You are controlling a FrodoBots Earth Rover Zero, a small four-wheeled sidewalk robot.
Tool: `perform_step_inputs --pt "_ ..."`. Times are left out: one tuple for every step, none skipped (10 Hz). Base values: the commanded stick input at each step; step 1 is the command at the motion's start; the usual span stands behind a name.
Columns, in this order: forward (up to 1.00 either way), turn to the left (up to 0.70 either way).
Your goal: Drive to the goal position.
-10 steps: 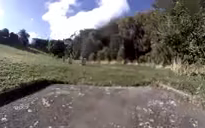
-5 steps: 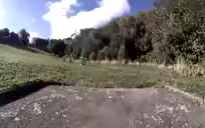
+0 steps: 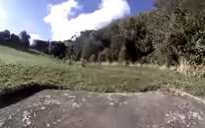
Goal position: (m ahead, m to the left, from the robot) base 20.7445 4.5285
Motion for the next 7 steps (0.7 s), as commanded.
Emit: perform_step_inputs --pt "0.50 0.00" --pt "0.50 0.00" --pt "0.50 0.00" --pt "0.50 0.00" --pt "0.50 0.00" --pt "0.50 0.00" --pt "0.50 0.00"
